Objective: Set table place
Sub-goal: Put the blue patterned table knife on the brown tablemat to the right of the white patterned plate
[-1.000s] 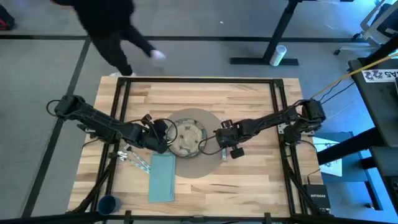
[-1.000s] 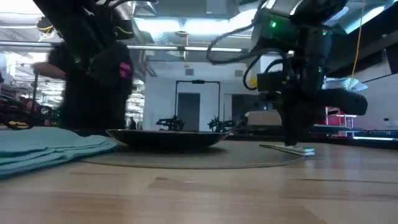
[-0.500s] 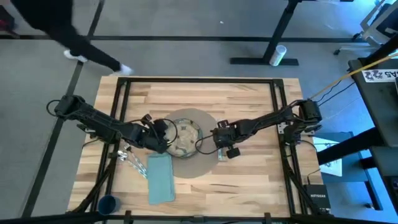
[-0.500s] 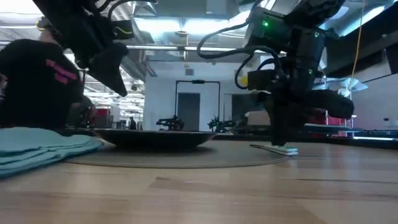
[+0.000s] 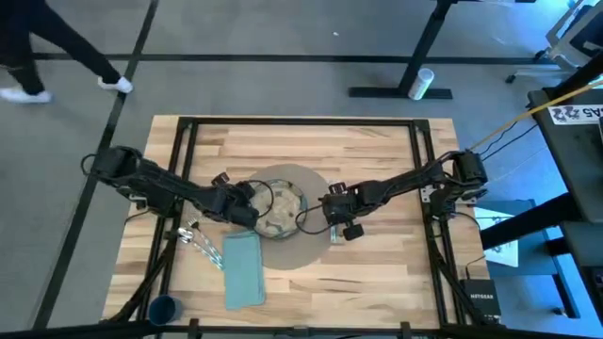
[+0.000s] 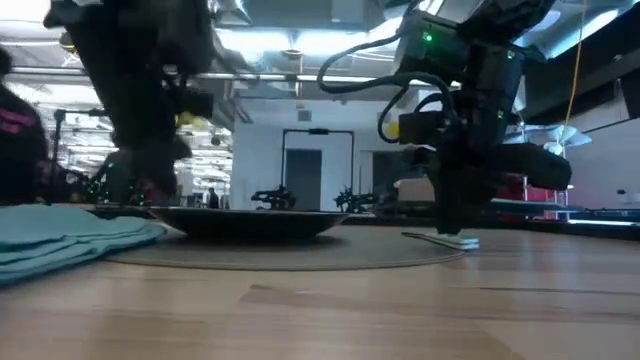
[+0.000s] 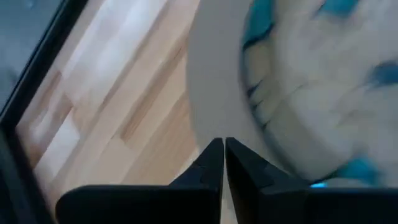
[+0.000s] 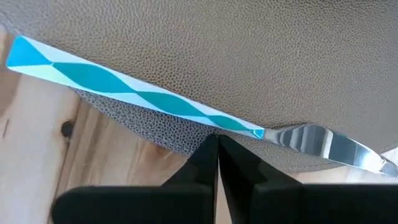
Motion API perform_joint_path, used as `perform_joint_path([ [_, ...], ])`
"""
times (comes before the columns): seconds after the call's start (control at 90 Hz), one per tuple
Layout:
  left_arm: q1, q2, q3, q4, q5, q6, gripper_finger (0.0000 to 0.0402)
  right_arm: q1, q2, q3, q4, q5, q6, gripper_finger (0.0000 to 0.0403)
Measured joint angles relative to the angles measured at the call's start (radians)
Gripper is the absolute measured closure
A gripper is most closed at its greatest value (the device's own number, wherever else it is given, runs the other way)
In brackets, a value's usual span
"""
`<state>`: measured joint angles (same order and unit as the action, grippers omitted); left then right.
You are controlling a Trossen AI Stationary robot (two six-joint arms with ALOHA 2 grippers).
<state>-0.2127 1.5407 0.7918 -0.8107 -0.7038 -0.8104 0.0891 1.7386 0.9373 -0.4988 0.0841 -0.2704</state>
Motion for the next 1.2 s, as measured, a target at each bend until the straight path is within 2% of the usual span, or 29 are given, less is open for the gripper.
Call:
perform_joint_path([
  [0.267,0.025,0.142,0.001,-0.002,0.106,0.000,0.0402,0.001,0.000,0.001,-0.001,-0.026,-0.004,0.0403],
  [0.4,0.020,0.187,0.003,0.028,0.094,0.023,0.0401,0.002,0.000,0.001,0.000,-0.027,-0.007,0.0403],
  [1.0,0.015,0.198,0.002,0.072,0.111,0.026,0.0401,-0.008,0.000,0.001,0.110,-0.051,-0.027,0.0403],
  [1.2,0.015,0.199,0.002,0.070,0.116,0.026,0.0401,-0.011,0.000,0.001,0.019,-0.052,-0.028,0.0403],
])
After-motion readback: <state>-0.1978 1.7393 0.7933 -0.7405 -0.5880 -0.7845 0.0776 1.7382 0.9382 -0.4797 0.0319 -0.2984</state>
